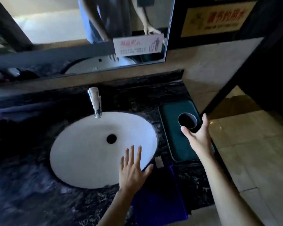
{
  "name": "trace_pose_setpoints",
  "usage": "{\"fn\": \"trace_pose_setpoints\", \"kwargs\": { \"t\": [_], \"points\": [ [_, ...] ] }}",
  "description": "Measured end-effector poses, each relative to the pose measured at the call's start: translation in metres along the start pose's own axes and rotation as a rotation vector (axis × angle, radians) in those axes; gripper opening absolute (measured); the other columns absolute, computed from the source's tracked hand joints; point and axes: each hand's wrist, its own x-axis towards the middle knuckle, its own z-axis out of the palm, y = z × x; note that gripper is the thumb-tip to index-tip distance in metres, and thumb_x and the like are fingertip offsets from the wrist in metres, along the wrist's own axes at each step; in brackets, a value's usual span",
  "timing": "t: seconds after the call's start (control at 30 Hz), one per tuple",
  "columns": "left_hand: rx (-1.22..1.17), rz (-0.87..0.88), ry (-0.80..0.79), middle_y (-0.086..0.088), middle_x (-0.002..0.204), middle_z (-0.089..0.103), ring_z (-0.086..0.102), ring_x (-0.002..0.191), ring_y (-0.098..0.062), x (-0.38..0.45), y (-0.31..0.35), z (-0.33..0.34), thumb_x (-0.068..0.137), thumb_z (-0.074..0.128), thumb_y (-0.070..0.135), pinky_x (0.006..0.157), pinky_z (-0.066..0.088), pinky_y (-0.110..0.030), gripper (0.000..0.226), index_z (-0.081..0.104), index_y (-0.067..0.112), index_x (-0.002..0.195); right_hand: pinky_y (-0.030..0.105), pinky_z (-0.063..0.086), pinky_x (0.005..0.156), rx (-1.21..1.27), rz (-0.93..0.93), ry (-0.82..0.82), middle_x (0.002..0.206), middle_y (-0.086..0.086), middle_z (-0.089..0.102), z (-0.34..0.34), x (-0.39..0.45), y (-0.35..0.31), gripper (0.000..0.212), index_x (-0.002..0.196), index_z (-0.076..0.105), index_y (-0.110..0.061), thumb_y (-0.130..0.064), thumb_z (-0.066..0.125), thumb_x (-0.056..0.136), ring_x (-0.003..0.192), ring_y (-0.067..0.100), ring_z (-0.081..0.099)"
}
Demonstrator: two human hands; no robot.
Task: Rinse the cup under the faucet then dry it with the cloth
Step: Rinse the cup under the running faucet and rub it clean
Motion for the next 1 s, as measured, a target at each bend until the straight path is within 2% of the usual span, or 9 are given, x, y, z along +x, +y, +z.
{"fn": "trace_pose_setpoints", "kwargs": {
  "t": [0.1,0.2,0.27,0.43,0.6,0.73,0.87,0.93,1.0],
  "points": [
    [0.046,-0.018,-0.017,-0.004,0.175,0.000,0.003,0.162,-0.029,0.000,0.001,0.012,0.087,0.017,0.082,0.129,0.008,-0.049,0.092,-0.007,0.035,0.162,0.045,0.027,0.119,-0.028,-0.003,-0.008,0.163,0.016,0.025,0.004,0.011,0.004,0.100,0.158,0.014,-0.007,-0.029,0.079,0.084,0.149,0.028,0.027],
    [0.066,0.020,0.038,-0.010,0.170,0.029,0.028,0.157,-0.035,0.003,-0.002,0.021,0.090,0.033,0.077,0.123,0.027,-0.056,0.089,0.026,0.028,0.164,0.042,0.025,0.120,-0.053,0.000,-0.030,0.162,0.017,0.027,0.012,0.017,0.010,0.098,0.157,0.018,-0.004,-0.027,0.079,0.084,0.149,0.027,0.028],
    [0.095,0.044,0.067,-0.010,0.168,0.034,0.032,0.155,-0.036,0.004,-0.005,0.024,0.091,0.036,0.076,0.121,0.030,-0.058,0.088,0.033,0.026,0.163,0.042,0.026,0.120,-0.046,-0.010,-0.037,0.161,0.016,0.031,0.015,0.018,0.014,0.096,0.156,0.021,-0.004,-0.026,0.080,0.084,0.148,0.027,0.030],
    [0.069,0.051,0.092,-0.010,0.170,0.029,0.028,0.156,-0.035,0.003,-0.006,0.025,0.091,0.037,0.077,0.123,0.027,-0.057,0.089,0.025,0.027,0.164,0.031,0.038,0.108,0.017,-0.013,-0.001,0.146,0.010,0.048,0.020,0.021,0.012,0.082,0.147,0.036,-0.007,-0.022,0.082,0.081,0.133,0.022,0.047],
    [-0.025,0.082,0.103,-0.004,0.174,0.001,0.001,0.162,-0.029,0.007,-0.013,0.005,0.091,0.027,0.080,0.129,0.001,-0.052,0.093,-0.003,0.031,0.164,0.012,0.035,0.093,0.067,-0.058,-0.041,0.131,-0.007,0.047,0.030,0.004,-0.016,0.077,0.143,0.041,-0.012,-0.022,0.083,0.079,0.119,0.005,0.046],
    [-0.196,0.133,0.217,-0.005,0.174,0.011,0.011,0.161,-0.029,0.024,-0.026,-0.036,0.087,0.047,0.075,0.129,0.013,-0.052,0.103,0.008,0.021,0.166,0.000,0.034,0.093,0.106,-0.116,-0.168,0.134,-0.006,0.052,0.061,-0.027,-0.051,0.078,0.141,0.043,-0.012,-0.011,0.085,0.075,0.120,0.003,0.049],
    [-0.557,0.209,0.201,0.016,0.170,0.007,0.013,0.160,-0.015,0.034,-0.054,-0.075,0.081,0.084,0.045,0.126,0.018,-0.033,0.114,0.004,0.034,0.161,0.008,0.038,0.099,0.112,-0.096,-0.383,0.129,-0.017,0.055,0.112,-0.061,-0.084,0.076,0.135,0.047,-0.023,-0.016,0.088,0.071,0.116,-0.008,0.052],
    [-0.713,0.204,0.227,0.027,0.165,0.019,0.024,0.155,-0.002,0.035,-0.071,-0.091,0.082,0.087,0.036,0.121,0.026,-0.022,0.112,0.008,0.039,0.161,0.022,0.042,0.102,0.100,-0.086,-0.473,0.129,-0.020,0.055,0.140,-0.076,-0.098,0.077,0.134,0.046,-0.028,-0.024,0.088,0.070,0.119,-0.007,0.052],
    [-0.820,0.152,0.254,0.029,0.152,0.039,0.040,0.139,0.006,0.037,-0.088,-0.100,0.083,0.088,0.029,0.106,0.034,-0.006,0.102,0.020,0.036,0.160,0.014,0.041,0.097,0.101,-0.070,-0.545,0.126,-0.024,0.055,0.163,-0.088,-0.114,0.073,0.130,0.045,-0.034,-0.020,0.087,0.073,0.115,-0.016,0.051]
  ]
}}
